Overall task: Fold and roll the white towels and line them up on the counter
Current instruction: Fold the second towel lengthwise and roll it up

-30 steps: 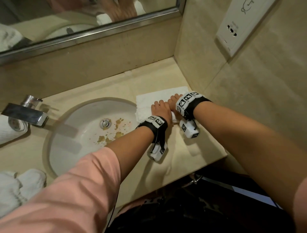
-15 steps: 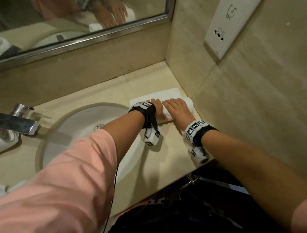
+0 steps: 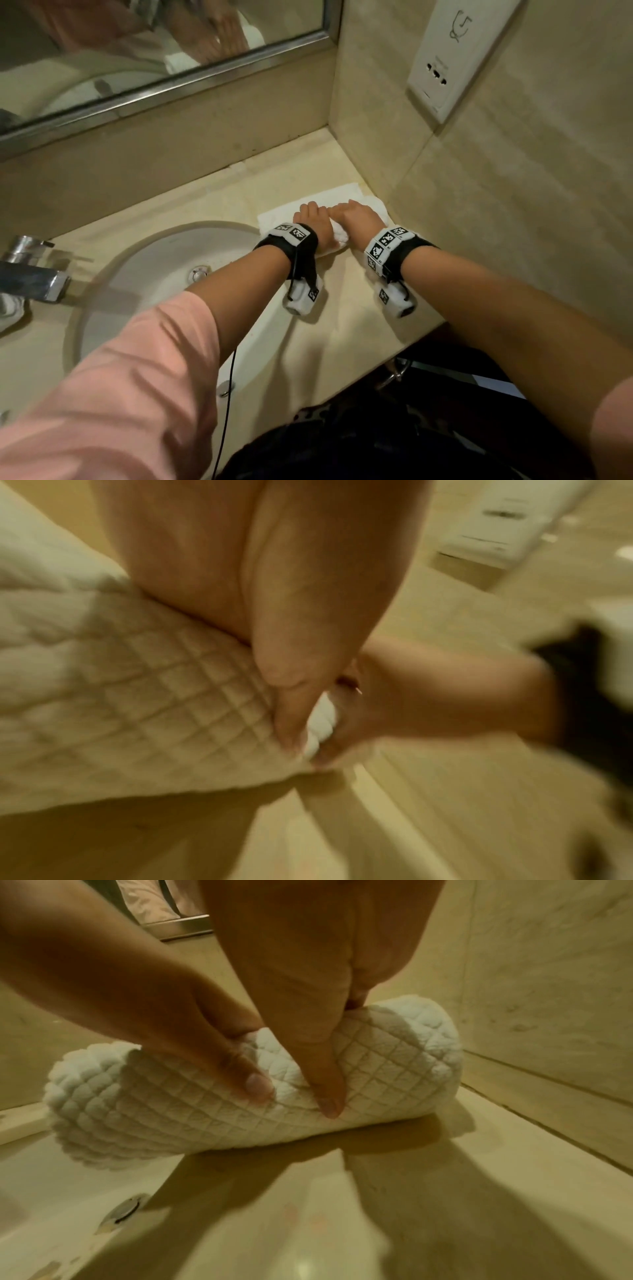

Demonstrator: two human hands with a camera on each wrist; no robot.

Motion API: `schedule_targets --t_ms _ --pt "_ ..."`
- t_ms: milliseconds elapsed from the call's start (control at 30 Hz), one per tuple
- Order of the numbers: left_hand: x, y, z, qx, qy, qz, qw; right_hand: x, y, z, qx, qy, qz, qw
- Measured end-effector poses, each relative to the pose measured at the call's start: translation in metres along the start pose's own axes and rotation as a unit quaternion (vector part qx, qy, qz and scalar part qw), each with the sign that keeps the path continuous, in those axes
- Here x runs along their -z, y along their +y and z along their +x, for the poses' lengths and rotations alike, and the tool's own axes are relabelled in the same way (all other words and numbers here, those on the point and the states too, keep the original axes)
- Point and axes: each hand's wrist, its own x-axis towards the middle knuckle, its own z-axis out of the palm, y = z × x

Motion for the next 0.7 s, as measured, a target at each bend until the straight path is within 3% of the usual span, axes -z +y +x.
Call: schedule_targets --t_ms 100,233,433,567,700 --pt "-0.007 0.0 -0.014 -0.013 0.033 0.077 0.996 0.011 0.001 0.012 -0.008 -0.055 -0.043 0.998" --pt "-0.022 -0.005 -0.042 -0.004 0.029 0.193 0.981 0.032 0.0 0.027 0.004 -0.128 -0.101 0.987" --pt "-0.016 -0.004 -0.035 0.018 0.048 0.148 0.988 0.052 0.0 0.032 0.0 -0.16 -0.093 0.983" --pt "-0.01 -0.015 -0.022 0.002 0.047 0.101 0.994 0.028 -0.002 0.031 -0.01 -0.108 -0.04 0.993" --pt "0.001 -0.024 -0.007 0.012 0.025 0.037 0.999 -0.019 -0.006 0.008 -0.039 0.034 -0.04 0.998"
